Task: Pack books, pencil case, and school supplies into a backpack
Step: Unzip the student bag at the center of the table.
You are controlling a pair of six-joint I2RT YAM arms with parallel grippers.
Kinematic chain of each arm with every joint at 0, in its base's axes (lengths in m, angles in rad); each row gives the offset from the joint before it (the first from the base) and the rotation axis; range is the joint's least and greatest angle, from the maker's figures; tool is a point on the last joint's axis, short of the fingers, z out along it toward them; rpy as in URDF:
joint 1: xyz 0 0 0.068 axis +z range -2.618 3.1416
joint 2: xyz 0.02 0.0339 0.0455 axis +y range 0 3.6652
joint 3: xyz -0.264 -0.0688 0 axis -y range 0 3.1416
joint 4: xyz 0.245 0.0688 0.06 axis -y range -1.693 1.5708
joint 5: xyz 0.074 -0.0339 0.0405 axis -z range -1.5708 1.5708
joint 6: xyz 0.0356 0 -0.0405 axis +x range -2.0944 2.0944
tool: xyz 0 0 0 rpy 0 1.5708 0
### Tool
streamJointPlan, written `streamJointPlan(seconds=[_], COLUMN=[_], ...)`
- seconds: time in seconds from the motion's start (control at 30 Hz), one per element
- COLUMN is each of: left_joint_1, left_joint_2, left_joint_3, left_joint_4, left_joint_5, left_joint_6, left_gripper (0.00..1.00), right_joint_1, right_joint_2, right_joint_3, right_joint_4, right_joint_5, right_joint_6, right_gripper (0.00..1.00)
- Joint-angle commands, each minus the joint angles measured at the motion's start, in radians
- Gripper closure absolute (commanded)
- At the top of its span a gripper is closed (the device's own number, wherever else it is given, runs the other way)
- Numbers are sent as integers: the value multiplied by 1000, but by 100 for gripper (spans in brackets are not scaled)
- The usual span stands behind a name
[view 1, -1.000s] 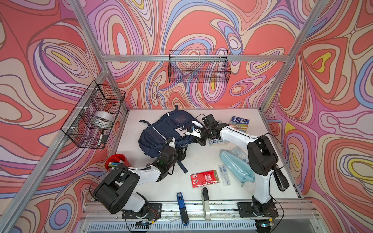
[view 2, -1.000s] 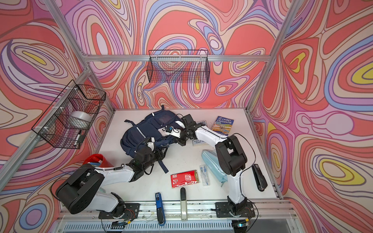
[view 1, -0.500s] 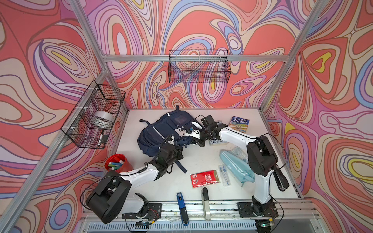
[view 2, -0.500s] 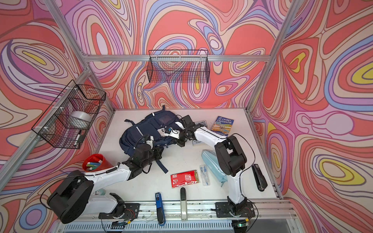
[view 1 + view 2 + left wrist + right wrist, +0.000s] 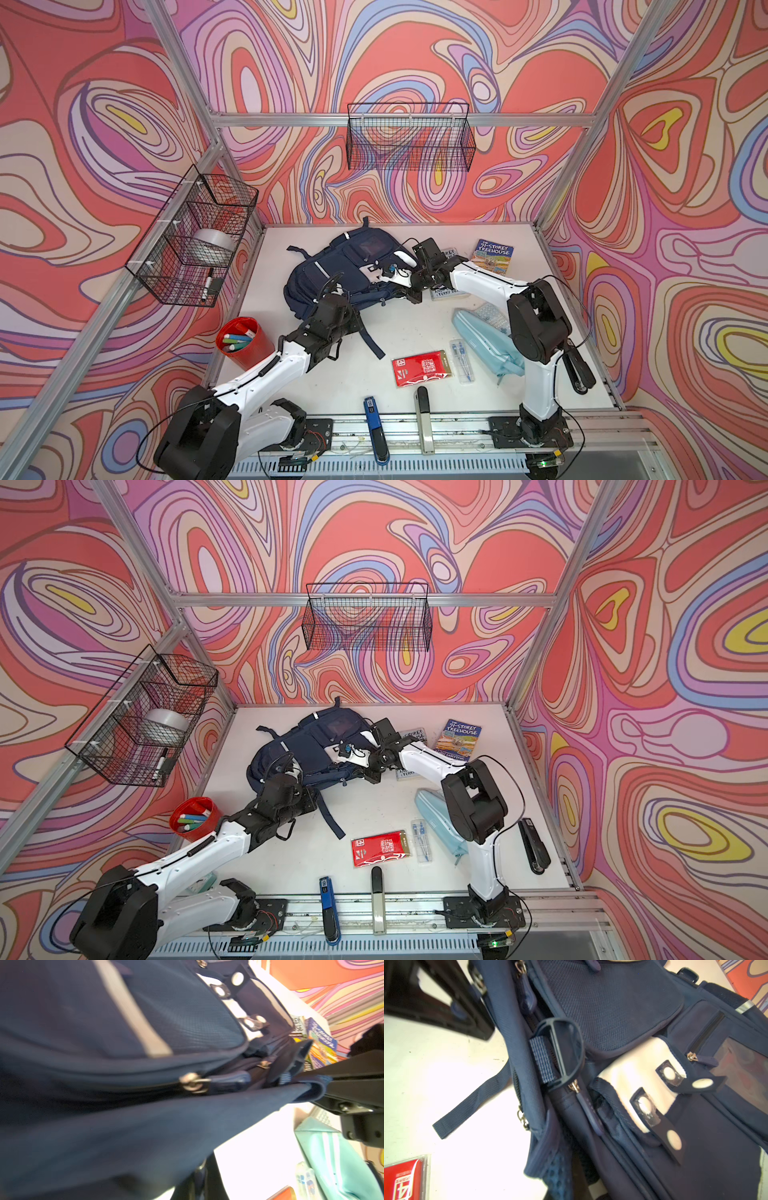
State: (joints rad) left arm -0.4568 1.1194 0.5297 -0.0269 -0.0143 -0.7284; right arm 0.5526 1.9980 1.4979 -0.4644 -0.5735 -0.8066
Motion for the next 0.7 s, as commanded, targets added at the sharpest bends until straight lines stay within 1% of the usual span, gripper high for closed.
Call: streamJointPlan(seconds=[0.0, 0.03, 0.1, 0.2, 0.27, 0.3, 0.33, 0.37, 0.4, 0.43, 0.47, 0.5, 0.6, 0.67], left_joint_1=[101, 127, 154, 164, 164, 155, 140, 118, 104, 97, 91, 87, 72, 56], left_joint_2=[-45, -51, -48, -36, -24, -21, -24, -26, -26, -26, -30, -32, -34, -33], left_joint_3=[-5, -5, -1, 6, 14, 12, 12, 14, 22, 27, 30, 33, 48, 61], left_joint_4=[-130, -130, -156, -147, -133, -115, -106, -102, -105, -101, -90, -83, -82, -91], left_joint_5=[-29, -3, -3, 30, 81, 103, 101, 90, 89, 101, 113, 123, 139, 143], left_joint_6=[30, 38, 75, 101, 99, 90, 85, 86, 82, 76, 65, 52, 30, 20], left_gripper=[100, 100, 100, 100, 100, 100, 100, 100, 100, 100, 100, 100, 100, 100], right_joint_1=[-21, -23, -23, -39, -77, -82, -74, -50, -25, 2, 33, 60, 132, 187], right_joint_2=[-36, -38, -41, -21, -16, -21, -23, -34, -55, -72, -100, -127, -169, -170], right_joint_3=[3, 1, -5, -10, -21, -28, -30, -37, -61, -91, -131, -168, -269, -321], right_joint_4=[-7, -3, 17, 50, 107, 130, 138, 154, 190, 231, 288, 347, 525, 615], right_joint_5=[40, 40, 36, 64, 10, 7, 23, 40, 61, 80, 102, 123, 225, 291], right_joint_6=[-14, -16, -29, -31, 15, 28, 26, 25, 27, 31, 33, 46, 120, 95], right_gripper=[100, 100, 100, 100, 100, 100, 86, 68, 52, 33, 26, 22, 21, 20])
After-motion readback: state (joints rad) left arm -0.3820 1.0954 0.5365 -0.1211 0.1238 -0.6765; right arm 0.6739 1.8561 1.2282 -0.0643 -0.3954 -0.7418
